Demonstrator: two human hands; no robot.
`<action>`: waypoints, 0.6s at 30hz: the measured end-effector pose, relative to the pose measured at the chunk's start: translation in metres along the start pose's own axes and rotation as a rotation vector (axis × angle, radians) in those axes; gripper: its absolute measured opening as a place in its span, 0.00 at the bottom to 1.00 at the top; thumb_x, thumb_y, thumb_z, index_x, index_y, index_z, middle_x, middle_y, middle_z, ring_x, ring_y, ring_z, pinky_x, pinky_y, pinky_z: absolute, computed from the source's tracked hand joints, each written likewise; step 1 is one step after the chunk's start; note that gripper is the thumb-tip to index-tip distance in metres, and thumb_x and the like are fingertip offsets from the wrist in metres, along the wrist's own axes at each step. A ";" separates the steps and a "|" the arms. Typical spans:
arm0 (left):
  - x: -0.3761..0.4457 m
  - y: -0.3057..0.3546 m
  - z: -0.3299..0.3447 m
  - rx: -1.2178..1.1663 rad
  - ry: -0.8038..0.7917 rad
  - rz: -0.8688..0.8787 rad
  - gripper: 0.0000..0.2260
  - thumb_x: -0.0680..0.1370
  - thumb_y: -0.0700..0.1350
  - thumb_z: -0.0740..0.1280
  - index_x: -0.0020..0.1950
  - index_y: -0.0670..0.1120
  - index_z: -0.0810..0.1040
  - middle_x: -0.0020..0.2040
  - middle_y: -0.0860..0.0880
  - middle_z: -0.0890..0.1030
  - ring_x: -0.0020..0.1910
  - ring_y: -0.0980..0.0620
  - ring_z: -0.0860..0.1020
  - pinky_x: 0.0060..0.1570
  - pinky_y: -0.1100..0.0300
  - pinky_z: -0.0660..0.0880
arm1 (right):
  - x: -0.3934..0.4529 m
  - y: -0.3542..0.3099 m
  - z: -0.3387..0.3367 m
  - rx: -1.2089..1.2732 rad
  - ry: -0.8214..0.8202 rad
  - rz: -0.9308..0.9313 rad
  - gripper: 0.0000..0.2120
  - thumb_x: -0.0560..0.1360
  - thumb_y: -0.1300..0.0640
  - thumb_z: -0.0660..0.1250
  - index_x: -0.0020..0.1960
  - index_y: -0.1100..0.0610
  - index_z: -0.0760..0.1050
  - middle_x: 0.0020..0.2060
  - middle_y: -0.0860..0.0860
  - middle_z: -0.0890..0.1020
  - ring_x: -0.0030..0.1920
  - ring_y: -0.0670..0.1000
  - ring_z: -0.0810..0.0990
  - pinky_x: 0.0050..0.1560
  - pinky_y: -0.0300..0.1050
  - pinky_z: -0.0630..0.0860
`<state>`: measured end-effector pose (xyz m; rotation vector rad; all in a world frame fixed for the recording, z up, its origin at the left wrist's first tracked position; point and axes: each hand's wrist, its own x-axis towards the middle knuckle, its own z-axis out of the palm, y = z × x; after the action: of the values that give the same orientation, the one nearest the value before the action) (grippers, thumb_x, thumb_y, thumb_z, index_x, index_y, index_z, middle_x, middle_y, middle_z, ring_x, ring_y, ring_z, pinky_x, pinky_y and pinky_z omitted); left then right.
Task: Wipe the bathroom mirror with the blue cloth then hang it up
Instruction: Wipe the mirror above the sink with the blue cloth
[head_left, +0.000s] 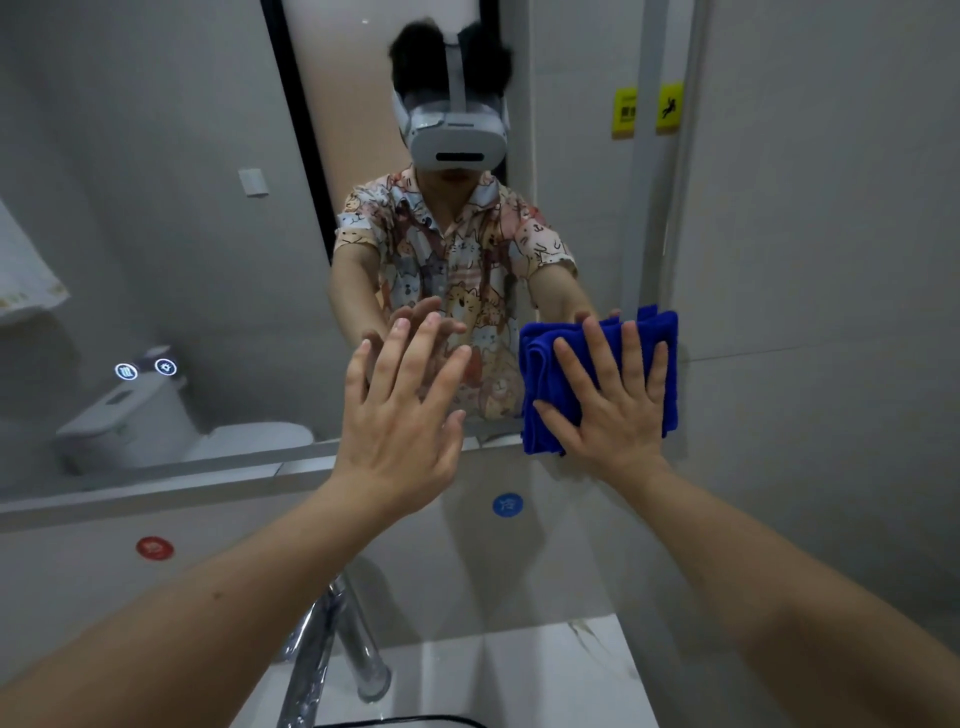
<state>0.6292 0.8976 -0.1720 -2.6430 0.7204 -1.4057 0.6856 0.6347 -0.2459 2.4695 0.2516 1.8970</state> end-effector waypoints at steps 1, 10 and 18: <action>0.001 -0.001 0.000 0.002 -0.005 -0.009 0.28 0.75 0.52 0.65 0.75 0.48 0.69 0.80 0.41 0.60 0.79 0.39 0.58 0.73 0.35 0.57 | 0.005 0.002 -0.001 -0.004 0.002 0.008 0.39 0.80 0.32 0.60 0.85 0.45 0.50 0.82 0.53 0.57 0.84 0.57 0.42 0.80 0.66 0.41; 0.012 0.000 0.000 -0.016 0.038 -0.046 0.31 0.75 0.53 0.64 0.78 0.49 0.66 0.81 0.42 0.58 0.79 0.39 0.57 0.74 0.35 0.56 | 0.068 -0.003 -0.014 -0.015 0.015 0.031 0.38 0.81 0.32 0.59 0.85 0.46 0.51 0.83 0.54 0.56 0.82 0.65 0.52 0.79 0.71 0.45; 0.027 -0.027 -0.025 -0.010 0.084 -0.069 0.30 0.75 0.53 0.64 0.78 0.49 0.64 0.80 0.41 0.60 0.79 0.38 0.58 0.74 0.34 0.56 | 0.136 -0.015 -0.030 -0.049 0.004 0.053 0.37 0.82 0.32 0.54 0.85 0.47 0.51 0.83 0.55 0.57 0.82 0.64 0.51 0.79 0.72 0.46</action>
<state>0.6321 0.9135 -0.1293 -2.6544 0.6519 -1.5435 0.6887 0.6655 -0.1091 2.4658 0.1390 1.9033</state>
